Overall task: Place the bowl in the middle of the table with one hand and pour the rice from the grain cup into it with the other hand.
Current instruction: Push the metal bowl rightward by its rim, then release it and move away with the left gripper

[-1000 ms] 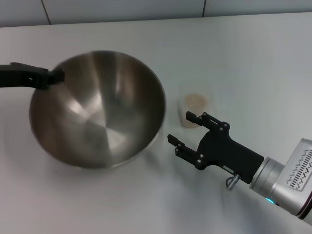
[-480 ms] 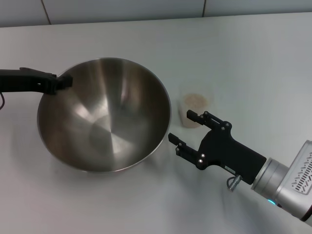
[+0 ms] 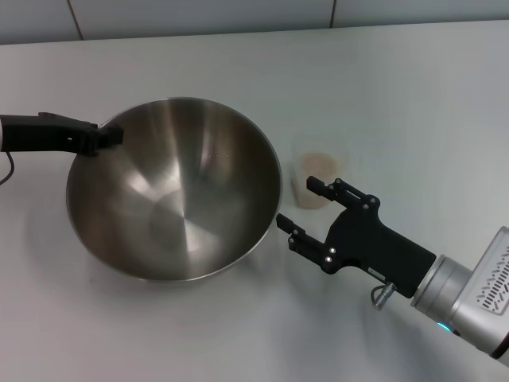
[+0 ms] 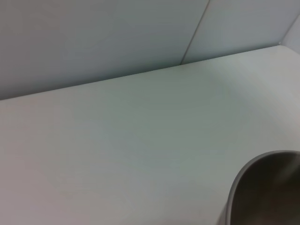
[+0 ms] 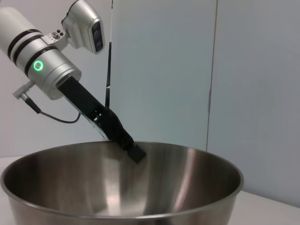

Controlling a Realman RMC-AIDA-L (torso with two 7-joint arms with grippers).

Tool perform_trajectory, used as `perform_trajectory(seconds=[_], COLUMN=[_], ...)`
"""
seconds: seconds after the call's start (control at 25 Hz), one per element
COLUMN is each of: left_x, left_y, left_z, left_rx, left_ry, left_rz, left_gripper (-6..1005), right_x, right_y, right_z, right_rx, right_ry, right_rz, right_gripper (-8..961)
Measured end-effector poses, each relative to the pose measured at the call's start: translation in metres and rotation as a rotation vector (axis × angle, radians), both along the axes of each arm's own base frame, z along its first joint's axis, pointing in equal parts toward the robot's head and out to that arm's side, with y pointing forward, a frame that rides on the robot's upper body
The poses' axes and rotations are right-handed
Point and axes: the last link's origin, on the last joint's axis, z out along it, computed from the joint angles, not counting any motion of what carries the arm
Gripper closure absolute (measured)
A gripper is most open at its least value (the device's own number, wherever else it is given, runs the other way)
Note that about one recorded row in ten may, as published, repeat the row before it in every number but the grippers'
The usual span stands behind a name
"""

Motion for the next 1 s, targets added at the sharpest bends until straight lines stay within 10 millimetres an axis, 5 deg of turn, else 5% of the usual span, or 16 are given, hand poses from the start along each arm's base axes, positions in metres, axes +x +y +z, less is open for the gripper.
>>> perform_trajectory(seconds=[1.0], left_x=[-0.001], left_y=[0.006], left_z=[-0.017], left_rx=[-0.012], left_ry=[0.005], left_rz=[-0.002], left_gripper=[887], right_x=[0.003], right_y=[0.001], right_z=[0.002], right_rx=[0.004], right_ry=[-0.014], right_rz=[-0.001], right_gripper=[270])
